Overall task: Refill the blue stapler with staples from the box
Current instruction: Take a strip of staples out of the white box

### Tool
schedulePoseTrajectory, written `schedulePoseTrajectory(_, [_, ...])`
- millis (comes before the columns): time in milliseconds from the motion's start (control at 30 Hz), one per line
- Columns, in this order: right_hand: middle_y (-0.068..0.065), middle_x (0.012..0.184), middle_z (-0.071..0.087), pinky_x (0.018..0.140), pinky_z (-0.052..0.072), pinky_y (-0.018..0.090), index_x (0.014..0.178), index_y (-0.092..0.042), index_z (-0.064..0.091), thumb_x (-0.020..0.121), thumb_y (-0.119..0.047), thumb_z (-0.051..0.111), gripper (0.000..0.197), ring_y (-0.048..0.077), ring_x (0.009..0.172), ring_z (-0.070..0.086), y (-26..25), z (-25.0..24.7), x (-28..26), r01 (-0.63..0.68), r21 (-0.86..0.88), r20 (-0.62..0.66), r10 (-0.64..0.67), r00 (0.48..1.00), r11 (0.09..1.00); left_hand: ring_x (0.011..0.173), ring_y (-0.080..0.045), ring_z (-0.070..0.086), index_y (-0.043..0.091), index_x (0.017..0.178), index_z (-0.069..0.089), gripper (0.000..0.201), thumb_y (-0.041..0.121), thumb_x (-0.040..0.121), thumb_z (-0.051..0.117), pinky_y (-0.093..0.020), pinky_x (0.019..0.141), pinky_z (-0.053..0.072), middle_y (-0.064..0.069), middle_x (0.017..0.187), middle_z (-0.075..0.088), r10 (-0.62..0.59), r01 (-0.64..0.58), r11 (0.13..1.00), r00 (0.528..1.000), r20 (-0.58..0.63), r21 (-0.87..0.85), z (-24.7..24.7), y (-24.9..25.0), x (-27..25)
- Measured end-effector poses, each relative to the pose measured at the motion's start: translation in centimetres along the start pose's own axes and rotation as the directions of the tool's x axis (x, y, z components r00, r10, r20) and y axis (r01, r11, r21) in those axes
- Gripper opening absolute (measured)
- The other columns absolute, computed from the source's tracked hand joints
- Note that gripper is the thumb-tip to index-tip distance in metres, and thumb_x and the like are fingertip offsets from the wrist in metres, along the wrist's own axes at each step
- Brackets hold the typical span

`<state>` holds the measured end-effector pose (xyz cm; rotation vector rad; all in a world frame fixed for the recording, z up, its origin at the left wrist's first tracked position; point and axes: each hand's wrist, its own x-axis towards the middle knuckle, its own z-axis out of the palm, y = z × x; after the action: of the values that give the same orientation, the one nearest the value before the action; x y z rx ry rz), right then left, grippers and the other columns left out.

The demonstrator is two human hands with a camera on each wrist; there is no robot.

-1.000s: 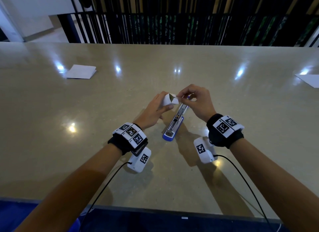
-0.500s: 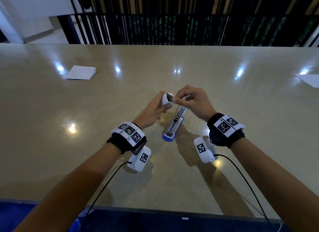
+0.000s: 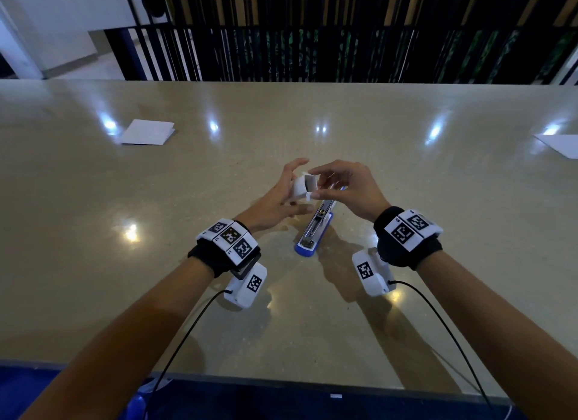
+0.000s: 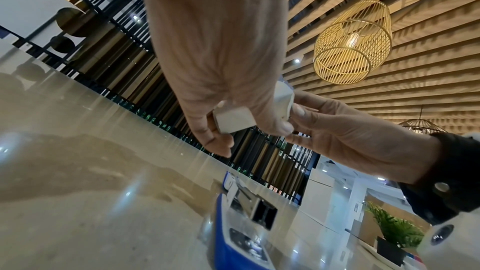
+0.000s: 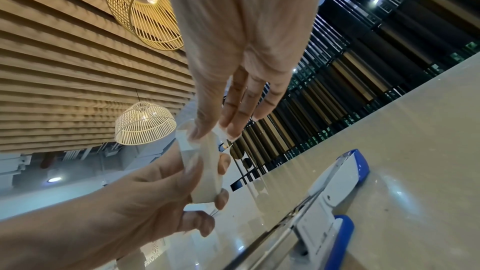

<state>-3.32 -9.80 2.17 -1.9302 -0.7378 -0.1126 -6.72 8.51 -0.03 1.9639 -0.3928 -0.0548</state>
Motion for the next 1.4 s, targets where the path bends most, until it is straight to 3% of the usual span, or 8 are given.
schedulePoseTrajectory(67, [0.008,0.081,0.063,0.072,0.054,0.036,0.103,-0.004,0.070,0.067,-0.013,0.082,0.039,0.018,0.072,0.062,0.0,0.2,-0.1,-0.004,-0.007,0.035,0.005,0.999,1.000,0.091,-0.014,0.055,0.026,0.146,0.010,0.087,0.013,0.084,0.069,-0.017,0.076,0.055,-0.001,0.100,0.042,0.021,-0.021,0.998,1.000,-0.005,0.058,-0.1,-0.1,0.1])
schedulePoseTrajectory(233, [0.014,0.081,0.062,0.075,0.057,0.042,0.104,-0.006,0.068,0.071,-0.004,0.078,0.034,0.030,0.073,0.064,0.3,0.7,-0.2,-0.070,0.114,0.034,0.067,0.997,0.991,0.073,-0.005,0.049,0.016,0.135,0.024,0.050,0.017,0.095,0.054,-0.002,0.052,0.043,-0.005,0.108,0.041,0.053,-0.047,0.991,0.998,-0.040,0.129,-0.2,-0.2,0.3])
schedulePoseTrajectory(433, [0.011,0.080,0.066,0.070,0.057,0.017,0.107,0.007,0.065,0.073,0.002,0.074,0.036,0.012,0.065,0.068,1.0,0.9,-0.4,-0.217,0.289,-0.009,0.230,0.973,0.932,0.102,-0.017,0.050,0.020,0.124,0.041,0.039,0.032,0.091,0.057,-0.019,0.079,0.044,-0.002,0.119,0.050,0.072,-0.041,0.940,0.994,-0.079,0.338,-1.2,-0.2,0.7])
schedulePoseTrajectory(633, [0.030,0.101,0.066,0.078,0.060,0.023,0.119,0.016,0.055,0.088,0.004,0.056,0.033,0.015,0.069,0.074,1.2,1.4,-0.5,-0.376,0.614,0.097,0.406,0.909,0.694,0.107,-0.025,0.055,0.030,0.128,0.053,0.046,0.048,0.085,0.059,-0.041,0.087,0.052,-0.005,0.120,0.049,0.088,0.001,0.659,0.993,-0.079,0.752,-2.5,1.9,1.5])
schedulePoseTrajectory(767, [0.024,0.098,0.066,0.079,0.058,0.020,0.122,0.017,0.050,0.092,0.005,0.048,0.032,0.014,0.071,0.074,1.1,1.9,-0.6,-0.407,0.716,0.148,0.447,0.882,0.566,0.108,-0.028,0.051,0.035,0.126,0.057,0.042,0.041,0.084,0.063,-0.036,0.082,0.047,-0.004,0.126,0.047,0.141,-0.042,0.461,0.990,-0.026,0.886,-2.6,3.4,2.3])
schedulePoseTrajectory(900, [0.022,0.099,0.065,0.082,0.058,0.021,0.124,0.017,0.048,0.092,0.005,0.047,0.034,0.015,0.073,0.073,0.9,2.2,-0.6,-0.404,0.783,0.165,0.467,0.869,0.473,0.107,-0.028,0.051,0.036,0.125,0.059,0.041,0.039,0.084,0.063,-0.038,0.084,0.047,-0.004,0.127,0.047,0.170,-0.073,0.390,0.985,0.006,0.918,-2.5,4.1,2.7])
schedulePoseTrajectory(1200, [0.016,0.077,0.072,0.067,0.061,0.019,0.109,0.018,0.060,0.085,0.005,0.060,0.028,0.015,0.059,0.072,0.8,1.6,-0.7,-0.300,0.648,-0.063,0.442,0.895,0.700,0.110,-0.030,0.056,0.036,0.125,0.046,0.041,0.051,0.087,0.053,-0.048,0.090,0.048,0.001,0.120,0.056,0.049,0.044,0.580,0.995,-0.089,0.814,-1.6,2.4,2.2])
schedulePoseTrajectory(1400, [0.023,0.089,0.069,0.066,0.062,0.024,0.105,0.010,0.066,0.088,-0.001,0.058,0.021,0.018,0.059,0.072,0.3,1.1,-0.7,-0.255,0.499,-0.132,0.363,0.922,0.828,0.095,-0.022,0.055,0.025,0.128,0.042,0.044,0.048,0.091,0.050,-0.031,0.075,0.040,0.002,0.108,0.055,-0.016,0.062,0.789,0.997,-0.079,0.611,-1.1,1.3,1.7])
